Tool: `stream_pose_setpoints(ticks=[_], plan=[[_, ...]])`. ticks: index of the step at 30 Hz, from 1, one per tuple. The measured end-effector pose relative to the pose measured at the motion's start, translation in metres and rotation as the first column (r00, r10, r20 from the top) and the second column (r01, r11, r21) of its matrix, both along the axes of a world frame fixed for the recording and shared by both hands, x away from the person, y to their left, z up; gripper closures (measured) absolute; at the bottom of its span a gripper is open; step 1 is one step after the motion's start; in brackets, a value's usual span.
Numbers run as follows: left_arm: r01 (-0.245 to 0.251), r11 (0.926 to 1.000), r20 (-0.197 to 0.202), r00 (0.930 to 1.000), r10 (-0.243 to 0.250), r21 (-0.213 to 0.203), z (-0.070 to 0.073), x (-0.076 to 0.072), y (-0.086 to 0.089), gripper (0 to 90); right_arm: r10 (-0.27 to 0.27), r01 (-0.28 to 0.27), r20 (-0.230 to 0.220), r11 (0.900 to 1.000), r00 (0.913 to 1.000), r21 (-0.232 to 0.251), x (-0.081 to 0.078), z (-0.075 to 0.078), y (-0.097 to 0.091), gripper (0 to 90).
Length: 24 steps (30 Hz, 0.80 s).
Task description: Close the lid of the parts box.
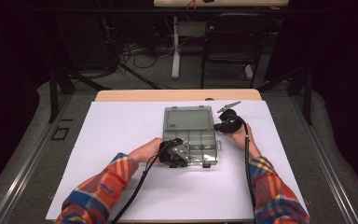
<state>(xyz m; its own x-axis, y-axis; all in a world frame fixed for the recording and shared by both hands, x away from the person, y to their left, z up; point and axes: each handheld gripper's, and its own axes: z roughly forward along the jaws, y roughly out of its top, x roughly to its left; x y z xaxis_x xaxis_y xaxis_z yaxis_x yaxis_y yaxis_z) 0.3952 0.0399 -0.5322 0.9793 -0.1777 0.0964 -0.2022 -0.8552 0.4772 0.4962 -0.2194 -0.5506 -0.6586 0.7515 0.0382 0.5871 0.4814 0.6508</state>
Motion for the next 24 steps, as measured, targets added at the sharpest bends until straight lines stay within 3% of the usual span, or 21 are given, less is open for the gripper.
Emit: stream_pose_setpoints(ticks=[3, 7, 24], plan=[[0.005, 1.0000, -0.005, 1.0000, -0.005, -0.004, 0.000, 0.001, 0.000, 85.1, 0.003, -0.003, 0.008, 1.0000, 1.0000, 0.001, 0.001, 0.000, 0.000, 90.0], [0.003, 1.0000, 0.001, 1.0000, -0.003, -0.001, 0.000, 0.001, 0.000, 85.1, -0.003, 0.003, -0.025, 1.0000, 0.9997, 0.005, 0.005, 0.001, 0.000, 90.0], [0.018, 0.9997, -0.005, 0.9998, -0.018, 0.017, 0.000, 0.002, -0.002, 84.7, -0.036, 0.036, -0.008, 0.9993, 0.9993, 0.009, 0.017, 0.003, 0.005, 90.0]])
